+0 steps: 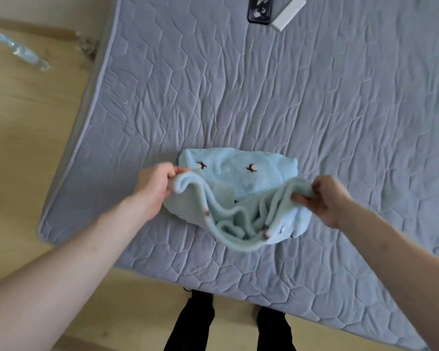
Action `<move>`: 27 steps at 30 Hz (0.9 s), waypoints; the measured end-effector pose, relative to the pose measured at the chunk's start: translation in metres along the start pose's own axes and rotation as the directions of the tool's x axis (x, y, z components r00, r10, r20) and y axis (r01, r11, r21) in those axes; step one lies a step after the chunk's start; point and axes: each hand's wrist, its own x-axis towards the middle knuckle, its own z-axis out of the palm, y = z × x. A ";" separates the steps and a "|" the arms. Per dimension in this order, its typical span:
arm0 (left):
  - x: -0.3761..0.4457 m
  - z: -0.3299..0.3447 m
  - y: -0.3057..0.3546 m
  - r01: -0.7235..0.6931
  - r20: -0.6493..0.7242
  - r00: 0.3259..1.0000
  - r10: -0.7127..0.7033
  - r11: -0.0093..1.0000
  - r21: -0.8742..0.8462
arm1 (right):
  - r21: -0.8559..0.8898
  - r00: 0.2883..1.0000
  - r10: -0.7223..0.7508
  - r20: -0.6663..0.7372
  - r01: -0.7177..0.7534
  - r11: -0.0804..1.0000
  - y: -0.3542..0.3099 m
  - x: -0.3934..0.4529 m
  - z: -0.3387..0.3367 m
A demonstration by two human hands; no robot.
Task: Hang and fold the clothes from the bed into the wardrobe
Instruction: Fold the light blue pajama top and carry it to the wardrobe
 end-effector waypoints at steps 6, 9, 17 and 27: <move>0.067 -0.002 0.025 -0.243 0.153 0.969 0.194 0.856 0.455 | -0.180 0.984 -0.165 0.066 0.174 0.968 -0.041 0.044 0.019; 0.101 0.002 0.021 -0.313 0.125 0.942 0.311 0.678 0.665 | -0.586 0.902 -0.431 -0.009 0.345 0.734 -0.040 0.061 0.025; 0.170 0.026 0.022 -0.207 -0.147 0.925 0.351 0.788 0.579 | -0.609 0.806 -0.551 -0.218 0.328 0.722 -0.030 0.112 0.033; 0.206 0.044 -0.021 0.120 -0.159 0.986 -0.043 0.848 0.516 | -0.644 0.922 -0.386 0.028 0.312 0.699 0.023 0.124 0.040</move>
